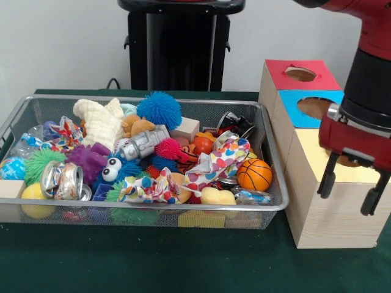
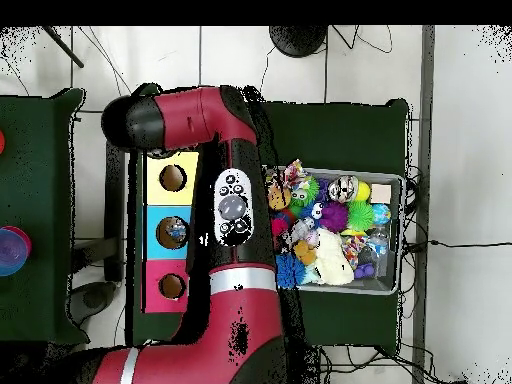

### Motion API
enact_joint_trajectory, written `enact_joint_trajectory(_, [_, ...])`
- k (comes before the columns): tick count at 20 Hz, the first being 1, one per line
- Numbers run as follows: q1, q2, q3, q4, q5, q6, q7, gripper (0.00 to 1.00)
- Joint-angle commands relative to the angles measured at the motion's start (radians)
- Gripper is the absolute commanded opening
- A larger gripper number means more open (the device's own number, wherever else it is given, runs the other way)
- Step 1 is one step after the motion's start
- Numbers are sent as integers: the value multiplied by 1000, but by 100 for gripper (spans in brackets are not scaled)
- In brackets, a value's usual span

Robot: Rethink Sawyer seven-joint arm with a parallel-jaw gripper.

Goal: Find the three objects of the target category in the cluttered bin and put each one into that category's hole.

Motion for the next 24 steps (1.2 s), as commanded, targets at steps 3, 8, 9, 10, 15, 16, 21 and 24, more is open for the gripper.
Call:
enact_joint_trajectory(3, [-66,6,-6,-65,75,176,142,100])
enact_joint_trajectory(8, [-64,-33,-22,-128,109,263,171,100])
enact_joint_trajectory(9, [-61,-32,-32,-165,106,305,169,100])
enact_joint_trajectory(10, [-60,-28,-38,-200,101,345,158,100])
enact_joint_trajectory(15, [-84,-26,-36,-249,118,409,146,100])
enact_joint_trajectory(16, [-88,-39,-37,-235,127,414,150,100])
enact_joint_trajectory(21, [-107,-96,-66,-78,147,342,157,100])
enact_joint_trajectory(24, [-106,-116,-90,-3,126,312,106,100])
